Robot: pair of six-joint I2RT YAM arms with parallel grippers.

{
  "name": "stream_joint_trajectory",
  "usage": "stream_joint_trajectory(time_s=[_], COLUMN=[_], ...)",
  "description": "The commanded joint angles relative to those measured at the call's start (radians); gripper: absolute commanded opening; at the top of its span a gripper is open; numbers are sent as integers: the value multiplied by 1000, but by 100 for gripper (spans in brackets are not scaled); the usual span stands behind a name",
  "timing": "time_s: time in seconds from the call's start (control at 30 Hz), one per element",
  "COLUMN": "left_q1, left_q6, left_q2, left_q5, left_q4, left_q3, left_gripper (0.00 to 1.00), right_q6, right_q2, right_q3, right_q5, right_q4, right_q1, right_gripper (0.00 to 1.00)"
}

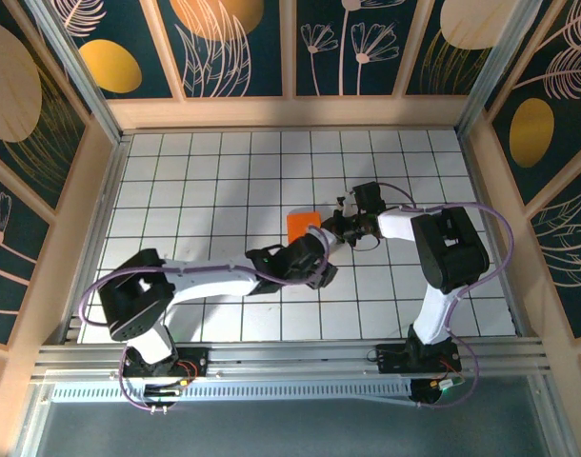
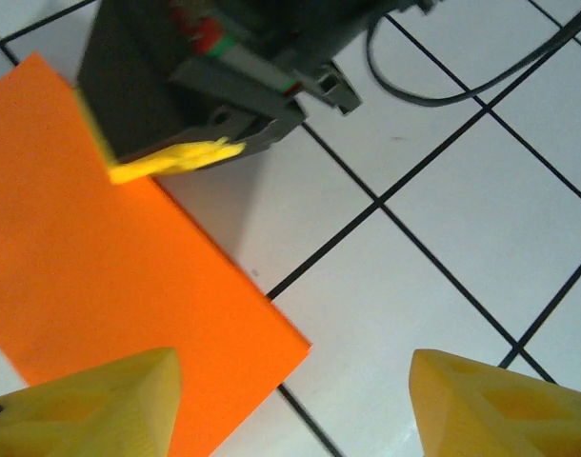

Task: Fold a paper plane with a square sheet of paper (fold left side to right side)
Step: Fold the triangle a second time at the center of the table.

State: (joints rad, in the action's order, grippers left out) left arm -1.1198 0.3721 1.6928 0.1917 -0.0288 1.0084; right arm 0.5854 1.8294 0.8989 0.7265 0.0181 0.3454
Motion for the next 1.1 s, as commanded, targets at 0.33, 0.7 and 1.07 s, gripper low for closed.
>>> stream_joint_trajectory(time_s=[0.33,0.7,1.07], left_q1=[-81,-88,-87], left_q6=[-37,-3,0], left_q2=[222,245,207], left_q5=[328,400,393], left_q4=[-254,-279,-239], left_q3=[198,218,197], left_gripper=[72,63,0], right_q6=[0,-9,-30], right_q2=[-18,-10,-29], right_q3=[26,28,45], right_q5=[2,-2,-14], right_q4=[-19,-23,-31], right_q1=[-9,-9,-14], right_gripper=[5,5,15])
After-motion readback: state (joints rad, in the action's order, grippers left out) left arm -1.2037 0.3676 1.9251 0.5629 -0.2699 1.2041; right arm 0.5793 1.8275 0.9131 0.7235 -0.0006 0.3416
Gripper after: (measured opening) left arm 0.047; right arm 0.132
